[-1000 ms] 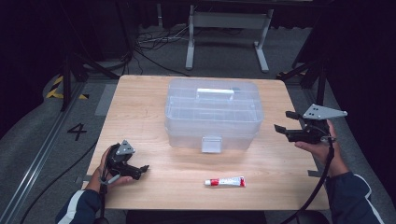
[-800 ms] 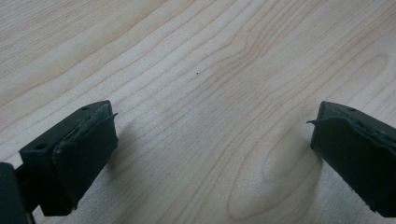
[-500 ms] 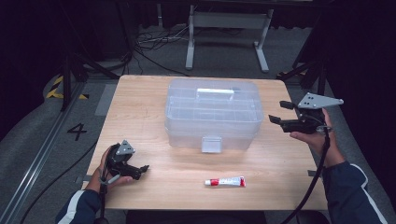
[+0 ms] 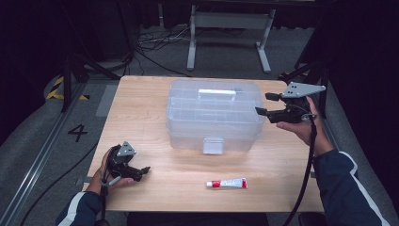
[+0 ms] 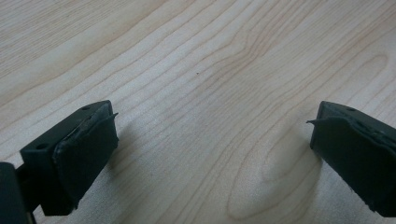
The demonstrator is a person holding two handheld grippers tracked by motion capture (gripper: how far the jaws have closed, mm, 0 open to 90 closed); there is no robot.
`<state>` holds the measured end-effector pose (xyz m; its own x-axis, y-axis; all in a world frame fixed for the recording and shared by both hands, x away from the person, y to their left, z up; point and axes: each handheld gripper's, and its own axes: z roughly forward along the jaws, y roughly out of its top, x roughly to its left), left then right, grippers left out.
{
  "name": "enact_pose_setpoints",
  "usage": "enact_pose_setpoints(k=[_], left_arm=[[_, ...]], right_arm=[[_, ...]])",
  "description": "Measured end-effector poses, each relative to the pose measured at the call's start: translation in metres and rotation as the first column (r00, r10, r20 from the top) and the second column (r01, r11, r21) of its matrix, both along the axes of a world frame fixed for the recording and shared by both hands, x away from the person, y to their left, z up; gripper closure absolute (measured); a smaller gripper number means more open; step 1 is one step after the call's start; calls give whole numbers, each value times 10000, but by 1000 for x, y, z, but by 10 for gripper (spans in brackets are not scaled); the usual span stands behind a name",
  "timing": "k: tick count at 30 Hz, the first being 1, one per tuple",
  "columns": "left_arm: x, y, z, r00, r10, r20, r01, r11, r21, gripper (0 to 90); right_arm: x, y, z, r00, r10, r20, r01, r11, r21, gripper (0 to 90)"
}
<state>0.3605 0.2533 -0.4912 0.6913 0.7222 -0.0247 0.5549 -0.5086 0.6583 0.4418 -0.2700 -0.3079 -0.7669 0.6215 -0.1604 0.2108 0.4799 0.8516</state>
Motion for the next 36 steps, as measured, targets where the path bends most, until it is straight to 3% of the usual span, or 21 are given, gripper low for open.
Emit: enact_pose_setpoints(k=[13, 36], left_arm=[[0, 0, 0, 10000, 15, -9, -15, 10000, -17, 8], [0, 0, 0, 10000, 12, -12, -12, 10000, -13, 8]], right_arm=[[17, 28, 2, 9989, 396, -250, -400, 9991, -160, 396], [34, 62, 3, 9949, 843, -544, -893, 9915, -950, 466]])
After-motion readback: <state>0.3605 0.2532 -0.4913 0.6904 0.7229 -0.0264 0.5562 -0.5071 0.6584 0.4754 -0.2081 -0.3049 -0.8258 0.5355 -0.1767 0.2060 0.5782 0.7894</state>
